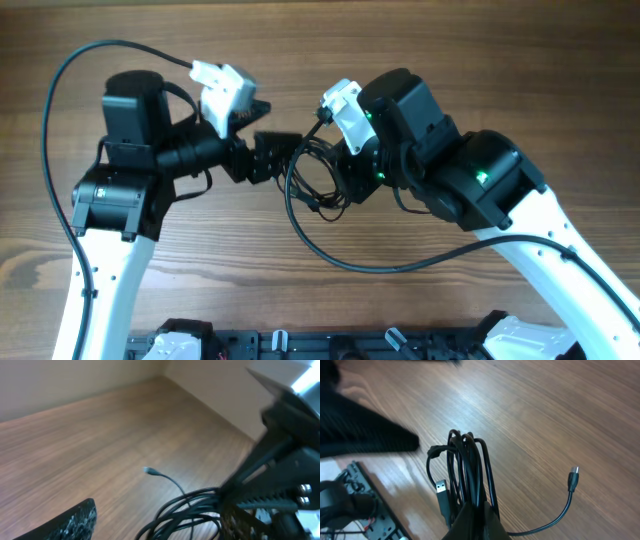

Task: Untangle cables

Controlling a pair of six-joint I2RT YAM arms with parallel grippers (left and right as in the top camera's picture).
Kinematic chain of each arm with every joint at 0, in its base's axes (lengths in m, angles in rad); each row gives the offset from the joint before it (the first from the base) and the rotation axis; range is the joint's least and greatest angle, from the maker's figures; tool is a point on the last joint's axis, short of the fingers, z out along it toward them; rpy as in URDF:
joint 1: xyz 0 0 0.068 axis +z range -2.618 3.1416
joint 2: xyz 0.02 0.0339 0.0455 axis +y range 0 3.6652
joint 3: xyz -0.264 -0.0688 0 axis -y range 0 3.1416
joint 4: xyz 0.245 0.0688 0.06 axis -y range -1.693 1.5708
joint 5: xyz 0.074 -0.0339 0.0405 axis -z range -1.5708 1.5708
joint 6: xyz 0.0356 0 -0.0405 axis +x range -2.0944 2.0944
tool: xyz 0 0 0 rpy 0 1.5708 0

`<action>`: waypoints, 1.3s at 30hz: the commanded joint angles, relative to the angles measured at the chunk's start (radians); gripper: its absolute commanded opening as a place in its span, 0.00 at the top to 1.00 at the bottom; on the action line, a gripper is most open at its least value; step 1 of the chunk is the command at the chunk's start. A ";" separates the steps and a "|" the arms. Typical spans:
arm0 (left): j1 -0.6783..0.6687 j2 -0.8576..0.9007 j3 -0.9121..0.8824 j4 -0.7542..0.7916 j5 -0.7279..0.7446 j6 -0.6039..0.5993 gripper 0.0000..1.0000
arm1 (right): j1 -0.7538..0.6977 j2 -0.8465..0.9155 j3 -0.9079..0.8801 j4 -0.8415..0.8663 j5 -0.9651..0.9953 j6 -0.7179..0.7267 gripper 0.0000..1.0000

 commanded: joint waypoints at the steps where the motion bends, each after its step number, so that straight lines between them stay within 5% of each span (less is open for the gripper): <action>1: -0.027 -0.002 0.001 -0.083 0.058 0.234 0.28 | 0.003 -0.067 0.006 0.007 -0.049 -0.057 0.96; 10: -0.032 -0.002 0.001 -0.268 0.058 0.382 0.56 | 0.003 -0.134 0.006 0.031 0.000 -0.057 0.96; 13: -0.032 -0.002 0.001 -0.281 0.058 0.382 0.93 | 0.003 -0.134 0.006 0.042 0.004 -0.050 0.96; 14: -0.032 -0.002 0.001 -0.286 0.058 0.378 0.96 | 0.003 -0.135 0.006 0.046 0.014 -0.035 0.96; 25: -0.031 -0.002 0.001 -0.389 -0.161 0.216 0.96 | 0.003 -0.168 0.006 -0.079 0.688 0.485 0.96; 33: -0.031 -0.042 0.001 -0.374 -0.161 0.190 0.96 | 0.000 -0.168 0.005 -0.240 0.850 0.662 0.96; 34: -0.029 -0.050 0.001 -0.374 -0.161 0.190 0.96 | 0.000 -0.168 0.005 -0.239 0.850 0.660 0.92; 35: -0.029 -0.060 0.001 -0.373 -0.161 0.190 0.96 | 0.000 -0.168 0.005 -0.239 0.838 0.655 0.77; 37: -0.029 -0.078 0.001 -0.365 -0.159 0.190 0.96 | 0.000 -0.167 0.004 -0.200 0.687 0.506 0.41; 38: -0.029 -0.085 0.001 -0.357 -0.149 0.187 0.96 | 0.000 -0.164 0.003 -0.169 0.572 0.370 0.14; 39: -0.029 -0.091 0.001 -0.344 -0.131 0.182 0.96 | 0.000 -0.159 0.003 -0.142 0.443 0.247 0.03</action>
